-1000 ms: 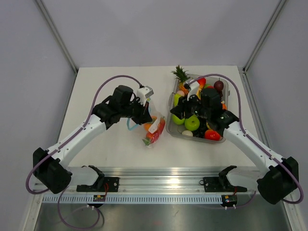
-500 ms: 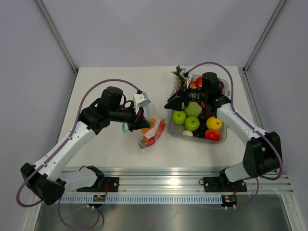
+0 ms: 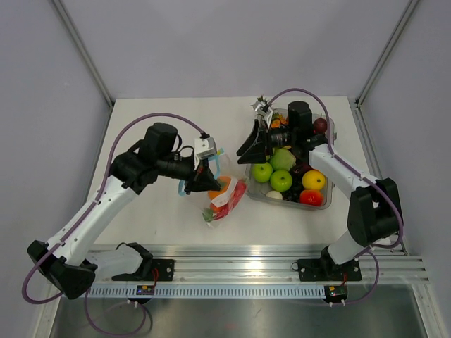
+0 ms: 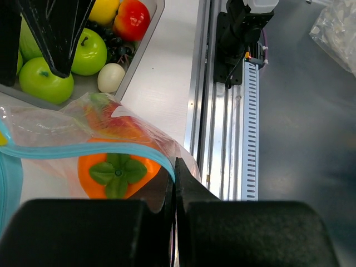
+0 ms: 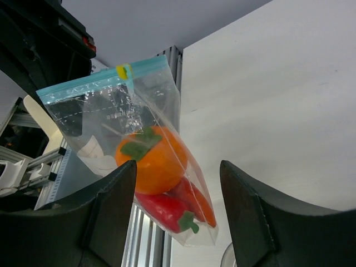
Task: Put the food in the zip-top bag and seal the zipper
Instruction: Zip the zipper food storage bag.
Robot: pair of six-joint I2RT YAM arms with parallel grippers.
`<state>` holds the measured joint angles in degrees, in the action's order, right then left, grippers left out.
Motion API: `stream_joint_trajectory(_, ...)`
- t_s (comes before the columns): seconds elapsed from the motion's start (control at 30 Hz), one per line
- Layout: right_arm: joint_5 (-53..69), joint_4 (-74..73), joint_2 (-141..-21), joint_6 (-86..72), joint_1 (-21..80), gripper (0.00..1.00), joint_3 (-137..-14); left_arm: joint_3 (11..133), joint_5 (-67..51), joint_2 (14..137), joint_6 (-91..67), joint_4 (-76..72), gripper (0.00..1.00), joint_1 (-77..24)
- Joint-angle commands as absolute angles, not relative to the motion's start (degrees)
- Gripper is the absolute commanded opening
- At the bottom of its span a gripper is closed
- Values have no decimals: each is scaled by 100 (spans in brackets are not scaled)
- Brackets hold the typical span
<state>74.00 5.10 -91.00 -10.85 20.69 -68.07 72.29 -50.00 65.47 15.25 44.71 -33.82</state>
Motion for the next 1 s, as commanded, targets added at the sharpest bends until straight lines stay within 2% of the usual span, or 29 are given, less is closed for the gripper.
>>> stream_joint_trajectory(0.0,7770,853,-9166,-1160,2311,68,-7250,7550,-5370,6644,1784,4570,0,-3357)
stream_joint_trajectory(0.33,8103,659,-9668,-1116,2786,66,-7848,7664,-5344,6741,1899,4746,0,-3357)
stream_joint_trajectory(0.57,8200,650,-9782,-1160,2900,57,-7875,7611,-5361,6724,1890,4737,0,-3340)
stream_joint_trajectory(0.6,8218,650,-9808,-1160,2935,50,-7875,7620,-5361,6732,1890,4746,0,-3340)
stream_joint_trajectory(0.7,8218,633,-9835,-1204,2935,38,-7936,7603,-5335,6724,1881,4755,0,-3340)
stream_joint_trajectory(0.73,8200,624,-9844,-1248,2936,25,-7980,7611,-5300,6724,1881,4755,0,-3340)
stream_joint_trajectory(0.83,7946,545,-9809,-1292,2927,3,-7981,7620,-5239,6724,1828,4764,0,-3340)
stream_joint_trajectory(0.97,7122,554,-9493,-1213,2927,0,-7823,7629,-4756,6689,1479,4659,1,-3340)
